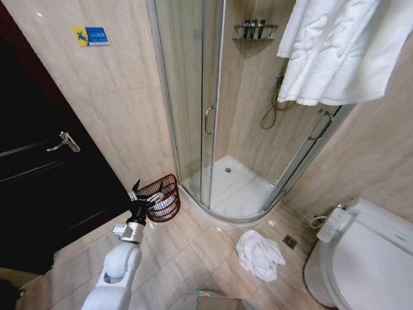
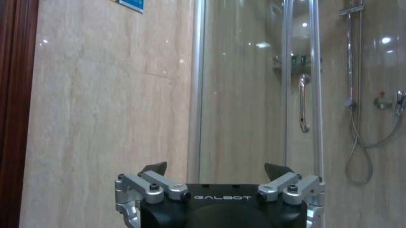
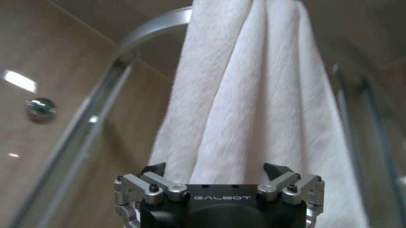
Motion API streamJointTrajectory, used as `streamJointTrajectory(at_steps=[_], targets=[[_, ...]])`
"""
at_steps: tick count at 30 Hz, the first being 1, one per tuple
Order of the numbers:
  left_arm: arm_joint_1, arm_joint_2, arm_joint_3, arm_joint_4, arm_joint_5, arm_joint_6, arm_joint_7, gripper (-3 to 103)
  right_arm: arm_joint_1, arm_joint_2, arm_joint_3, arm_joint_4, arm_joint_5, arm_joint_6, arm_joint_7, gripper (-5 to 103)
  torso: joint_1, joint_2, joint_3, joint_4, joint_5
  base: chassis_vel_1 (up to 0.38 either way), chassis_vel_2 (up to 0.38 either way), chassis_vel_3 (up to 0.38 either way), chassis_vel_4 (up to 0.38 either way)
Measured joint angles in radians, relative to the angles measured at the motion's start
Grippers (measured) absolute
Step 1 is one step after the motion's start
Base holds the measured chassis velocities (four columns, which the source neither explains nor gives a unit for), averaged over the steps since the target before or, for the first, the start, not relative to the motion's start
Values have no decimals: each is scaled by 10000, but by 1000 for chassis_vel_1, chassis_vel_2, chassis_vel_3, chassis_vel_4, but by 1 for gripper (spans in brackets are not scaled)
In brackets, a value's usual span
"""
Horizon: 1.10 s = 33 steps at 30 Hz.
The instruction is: Discard the used towel into the hamper.
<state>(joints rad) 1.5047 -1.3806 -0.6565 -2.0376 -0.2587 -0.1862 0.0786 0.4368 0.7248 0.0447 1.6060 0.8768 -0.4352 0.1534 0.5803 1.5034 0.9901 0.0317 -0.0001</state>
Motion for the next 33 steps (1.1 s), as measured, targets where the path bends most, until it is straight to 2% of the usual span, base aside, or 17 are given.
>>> streamJointTrajectory(at_steps=[4,8,10,13,15,18,20,21,23,24,25,27,28,29,30,32,33], targets=[[0,-29,10,66,0,-49,31,100,613,208,-291,-490,-450,-161,129,100,-1,-2,-1,-2,2,0,0,0,0],[-104,-41,66,108,11,-53,42,100,968,284,-449,-776,-361,-191,127,101,-2,-3,-3,-1,0,0,0,0,0],[-136,-38,83,110,12,-53,44,100,1005,281,-489,-790,-257,-188,122,97,-2,-4,-3,-1,-1,0,0,0,0],[-208,-30,114,132,20,-50,52,100,1015,257,-520,-800,-166,-173,108,84,-2,-6,-3,0,3,0,0,0,0],[-219,-29,123,138,24,-50,54,100,1007,251,-516,-796,-155,-172,106,84,-2,-7,-3,0,2,0,0,0,0],[-228,-35,135,154,30,-49,64,100,973,228,-504,-778,-138,-173,101,73,-3,-8,-4,0,2,0,0,0,0],[-229,-41,141,177,34,-55,85,100,943,206,-504,-759,-132,-172,94,61,-3,-8,-4,0,1,0,0,0,0],[-229,-41,141,177,34,-55,85,100,943,206,-504,-759,-132,-172,94,61,-3,-8,-4,0,1,0,0,0,0],[-232,-48,142,203,36,-84,103,100,918,199,-497,-724,-126,-173,93,51,-4,-9,-5,0,0,0,0,0,0],[-232,-51,141,213,37,-97,106,100,907,194,-489,-710,-122,-175,93,51,-4,-9,-5,0,-1,0,0,0,0],[-230,-52,138,222,38,-118,116,100,887,177,-484,-683,-117,-174,91,40,-4,-9,-5,1,-1,0,0,0,0],[-226,-52,137,225,38,-134,118,100,880,163,-484,-668,-113,-175,87,40,-4,-9,-6,1,0,0,0,0,0],[-223,-53,132,227,38,-157,120,100,876,144,-484,-636,-96,-175,85,29,-4,-10,-6,1,0,0,0,0,0],[-223,-53,132,227,38,-157,120,100,876,144,-484,-636,-96,-175,85,29,-4,-10,-6,1,0,0,0,0,0],[-219,-53,128,227,38,-168,122,100,875,130,-483,-611,-87,-175,84,24,-5,-10,-6,0,0,0,0,0,0],[-214,-53,125,227,38,-172,122,100,870,119,-484,-586,-85,-176,85,24,-5,-10,-6,0,0,0,0,0,0],[-203,-50,123,225,39,-175,122,100,853,93,-482,-542,-84,-177,84,19,-5,-10,-6,1,-1,0,0,0,0]])
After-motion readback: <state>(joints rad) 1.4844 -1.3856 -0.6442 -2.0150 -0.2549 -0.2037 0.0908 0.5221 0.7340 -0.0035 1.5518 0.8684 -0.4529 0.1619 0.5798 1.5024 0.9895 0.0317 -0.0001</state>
